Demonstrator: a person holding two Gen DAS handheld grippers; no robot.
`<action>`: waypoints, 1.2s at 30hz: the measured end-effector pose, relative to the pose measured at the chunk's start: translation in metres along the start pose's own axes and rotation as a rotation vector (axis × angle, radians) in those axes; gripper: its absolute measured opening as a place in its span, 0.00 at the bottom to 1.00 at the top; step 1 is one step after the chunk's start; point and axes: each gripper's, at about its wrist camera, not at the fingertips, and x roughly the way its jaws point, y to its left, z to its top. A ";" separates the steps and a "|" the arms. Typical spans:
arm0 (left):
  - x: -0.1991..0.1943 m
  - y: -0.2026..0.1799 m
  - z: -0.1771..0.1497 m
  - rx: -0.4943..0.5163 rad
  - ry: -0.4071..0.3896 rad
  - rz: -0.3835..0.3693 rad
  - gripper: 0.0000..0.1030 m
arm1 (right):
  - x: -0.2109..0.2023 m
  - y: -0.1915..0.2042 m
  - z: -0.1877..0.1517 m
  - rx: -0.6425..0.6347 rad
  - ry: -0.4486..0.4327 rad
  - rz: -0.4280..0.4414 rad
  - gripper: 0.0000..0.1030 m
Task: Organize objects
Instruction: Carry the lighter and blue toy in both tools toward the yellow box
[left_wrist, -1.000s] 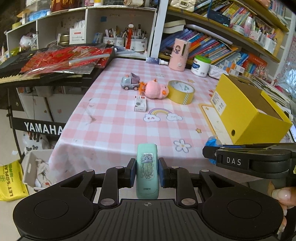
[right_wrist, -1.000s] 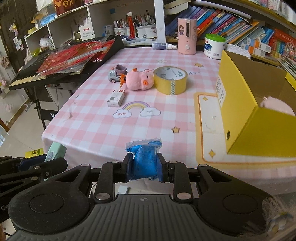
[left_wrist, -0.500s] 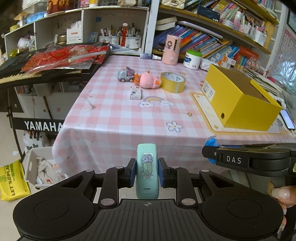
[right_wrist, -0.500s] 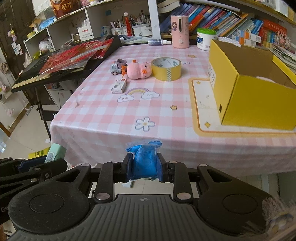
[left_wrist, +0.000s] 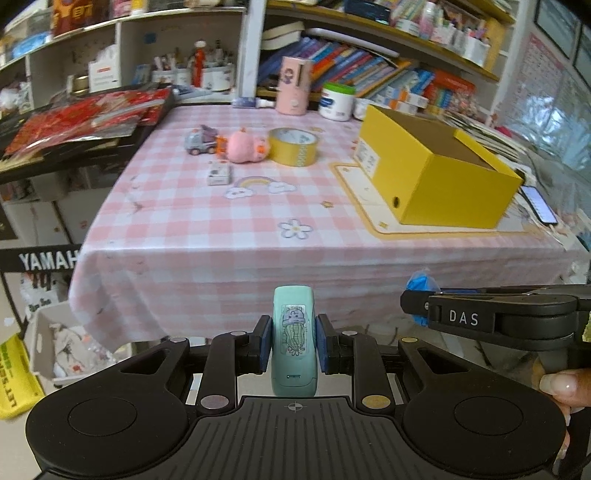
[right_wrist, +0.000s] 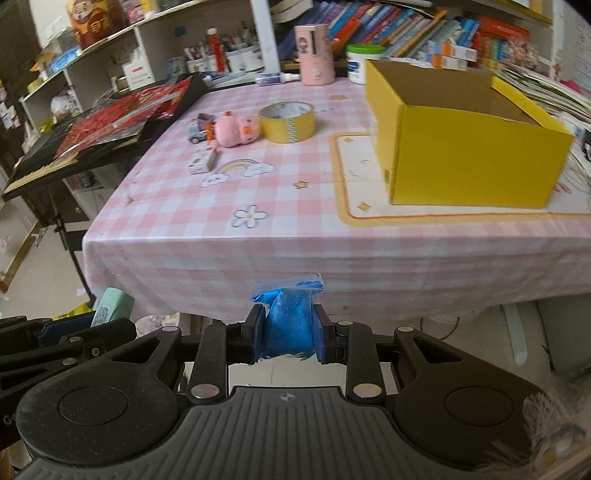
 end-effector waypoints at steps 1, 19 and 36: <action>0.001 -0.003 0.000 0.008 0.002 -0.009 0.22 | -0.002 -0.003 -0.002 0.008 -0.001 -0.008 0.24; 0.026 -0.061 0.013 0.137 0.023 -0.136 0.22 | -0.025 -0.065 -0.012 0.143 -0.028 -0.130 0.24; 0.059 -0.100 0.035 0.162 0.049 -0.164 0.22 | -0.017 -0.115 0.005 0.180 -0.010 -0.161 0.24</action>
